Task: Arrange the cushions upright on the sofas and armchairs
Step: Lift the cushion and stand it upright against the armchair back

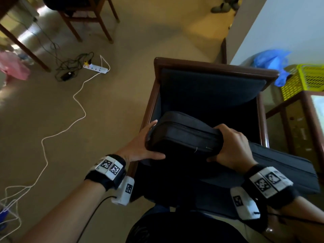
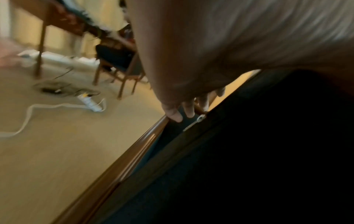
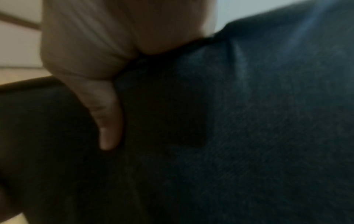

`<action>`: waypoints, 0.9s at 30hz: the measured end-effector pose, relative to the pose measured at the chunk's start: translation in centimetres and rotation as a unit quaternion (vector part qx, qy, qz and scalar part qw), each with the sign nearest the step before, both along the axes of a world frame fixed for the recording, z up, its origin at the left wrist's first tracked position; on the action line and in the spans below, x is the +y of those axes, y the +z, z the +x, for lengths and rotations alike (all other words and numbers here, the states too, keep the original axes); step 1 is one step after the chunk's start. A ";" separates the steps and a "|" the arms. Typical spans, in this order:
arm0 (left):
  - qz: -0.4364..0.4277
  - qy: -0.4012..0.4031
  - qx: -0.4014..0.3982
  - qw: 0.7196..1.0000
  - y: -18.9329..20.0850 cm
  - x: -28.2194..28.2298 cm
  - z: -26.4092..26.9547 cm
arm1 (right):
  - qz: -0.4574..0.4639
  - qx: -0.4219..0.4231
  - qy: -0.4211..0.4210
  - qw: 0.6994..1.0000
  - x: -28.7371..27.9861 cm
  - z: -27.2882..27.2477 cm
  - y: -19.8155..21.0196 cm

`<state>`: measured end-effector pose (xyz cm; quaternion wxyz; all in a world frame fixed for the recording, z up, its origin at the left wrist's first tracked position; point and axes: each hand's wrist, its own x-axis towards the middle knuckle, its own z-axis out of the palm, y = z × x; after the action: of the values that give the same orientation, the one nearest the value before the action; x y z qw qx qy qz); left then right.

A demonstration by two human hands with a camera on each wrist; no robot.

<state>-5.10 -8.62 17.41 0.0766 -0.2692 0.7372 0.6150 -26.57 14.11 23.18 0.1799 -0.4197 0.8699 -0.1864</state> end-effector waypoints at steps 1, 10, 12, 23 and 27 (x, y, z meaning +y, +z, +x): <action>-0.037 -0.037 0.008 0.999 0.9 -0.3 -0.9 | -0.021 0.000 -0.005 1.000 0.5 -0.6 1.0; -0.323 -0.072 0.213 0.919 15.0 -0.4 -8.7 | -0.294 -0.059 -0.071 0.952 4.3 -4.9 6.1; -0.361 -0.084 0.202 0.907 16.3 0.5 -10.5 | -0.308 -0.097 -0.094 0.942 5.1 -5.1 5.0; -0.485 -0.192 0.046 0.852 6.6 4.7 -14.1 | -0.184 -0.269 -0.273 0.905 6.1 -2.1 -6.6; -0.508 -0.204 0.040 0.836 6.4 5.9 -15.2 | -0.143 -0.255 -0.258 0.921 7.4 -3.0 -4.6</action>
<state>-20.33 -2.68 23.85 0.0234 -0.0892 0.9866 0.1345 -29.60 21.54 18.59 0.2794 -0.1402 0.8366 -0.4499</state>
